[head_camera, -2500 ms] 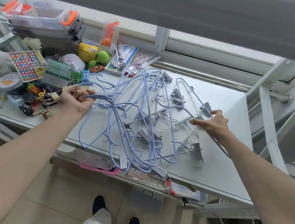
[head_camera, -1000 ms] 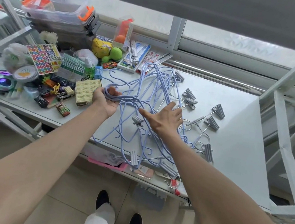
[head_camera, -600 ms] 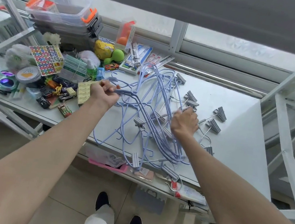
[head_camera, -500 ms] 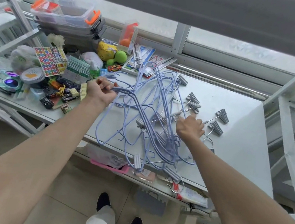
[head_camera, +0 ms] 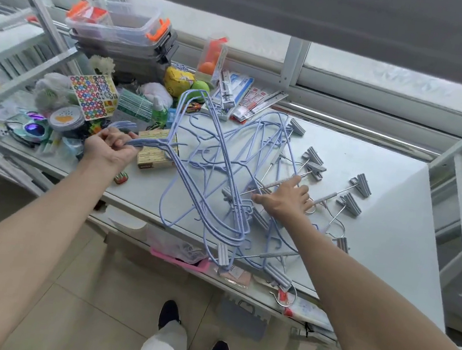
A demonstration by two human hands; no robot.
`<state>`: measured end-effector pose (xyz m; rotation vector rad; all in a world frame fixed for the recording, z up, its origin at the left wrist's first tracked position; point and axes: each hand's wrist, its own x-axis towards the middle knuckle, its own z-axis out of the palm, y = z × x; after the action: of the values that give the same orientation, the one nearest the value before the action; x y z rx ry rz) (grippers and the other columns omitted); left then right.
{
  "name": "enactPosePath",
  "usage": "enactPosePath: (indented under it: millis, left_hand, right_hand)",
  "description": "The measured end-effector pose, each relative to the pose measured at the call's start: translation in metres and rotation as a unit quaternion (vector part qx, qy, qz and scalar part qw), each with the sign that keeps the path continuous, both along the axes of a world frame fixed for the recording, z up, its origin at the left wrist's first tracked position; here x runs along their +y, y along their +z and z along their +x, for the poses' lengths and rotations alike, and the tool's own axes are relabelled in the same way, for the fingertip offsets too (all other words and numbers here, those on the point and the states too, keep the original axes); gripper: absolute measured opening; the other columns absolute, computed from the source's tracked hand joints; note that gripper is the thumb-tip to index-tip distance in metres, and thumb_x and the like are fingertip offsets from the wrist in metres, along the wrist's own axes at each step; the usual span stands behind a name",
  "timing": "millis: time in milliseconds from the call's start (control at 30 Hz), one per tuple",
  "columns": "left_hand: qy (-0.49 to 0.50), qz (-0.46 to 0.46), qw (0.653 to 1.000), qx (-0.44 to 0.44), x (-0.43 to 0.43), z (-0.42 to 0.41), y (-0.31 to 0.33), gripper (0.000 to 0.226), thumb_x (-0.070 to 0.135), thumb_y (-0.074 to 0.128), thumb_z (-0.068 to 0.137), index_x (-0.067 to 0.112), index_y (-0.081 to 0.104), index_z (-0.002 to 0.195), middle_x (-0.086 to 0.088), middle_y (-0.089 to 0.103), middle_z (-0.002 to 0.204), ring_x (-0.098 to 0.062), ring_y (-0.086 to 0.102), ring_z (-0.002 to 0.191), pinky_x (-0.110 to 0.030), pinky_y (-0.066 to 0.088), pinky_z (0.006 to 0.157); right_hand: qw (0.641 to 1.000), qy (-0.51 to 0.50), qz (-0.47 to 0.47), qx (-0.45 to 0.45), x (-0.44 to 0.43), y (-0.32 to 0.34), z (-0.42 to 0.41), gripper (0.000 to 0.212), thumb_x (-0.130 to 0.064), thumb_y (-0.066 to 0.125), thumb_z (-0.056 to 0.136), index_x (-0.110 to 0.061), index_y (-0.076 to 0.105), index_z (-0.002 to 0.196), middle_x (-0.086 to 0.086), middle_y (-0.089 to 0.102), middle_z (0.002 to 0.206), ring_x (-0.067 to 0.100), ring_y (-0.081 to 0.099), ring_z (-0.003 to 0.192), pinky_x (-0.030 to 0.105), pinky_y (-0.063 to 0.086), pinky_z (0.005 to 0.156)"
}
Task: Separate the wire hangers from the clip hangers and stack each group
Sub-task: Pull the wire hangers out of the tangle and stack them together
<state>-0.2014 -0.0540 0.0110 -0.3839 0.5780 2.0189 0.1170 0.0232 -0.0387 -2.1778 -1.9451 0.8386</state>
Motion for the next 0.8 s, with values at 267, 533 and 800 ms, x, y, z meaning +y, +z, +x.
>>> enactPosePath:
  millis: [267,533,800]
  left_hand:
    - [0.013,0.001,1.0,-0.01,-0.02,-0.017,-0.004,0.026,0.0,0.028,0.066,0.015,0.031,0.045,0.003,0.02,0.035,-0.012,0.019,0.029,-0.023,0.035,0.071]
    - [0.016,0.005,1.0,0.0,-0.021,-0.008,-0.007,0.024,0.0,0.028,0.065,0.015,0.031,0.047,0.003,0.021,0.035,-0.013,0.019,0.028,-0.023,0.034,0.063]
    - [0.031,0.027,0.999,-0.012,-0.018,0.003,-0.009,0.023,0.002,0.027,0.064,0.013,0.033,0.044,0.002,0.021,0.033,-0.012,0.021,0.026,-0.023,0.036,0.064]
  right_hand:
    - [0.993,-0.061,0.091,0.038,0.003,-0.001,0.001,0.109,-0.052,0.082,0.06,-0.003,0.026,0.14,0.021,0.038,0.135,0.036,0.037,0.125,0.046,0.032,0.104]
    - [0.986,-0.078,0.112,0.096,0.004,0.006,0.006,0.103,-0.051,0.082,0.064,-0.002,0.031,0.14,0.022,0.039,0.138,0.037,0.037,0.128,0.046,0.031,0.106]
    - [0.978,-0.033,0.096,0.181,0.002,0.002,0.024,0.097,-0.054,0.082,0.062,-0.014,0.04,0.14,0.016,0.046,0.135,0.033,0.044,0.125,0.049,0.039,0.105]
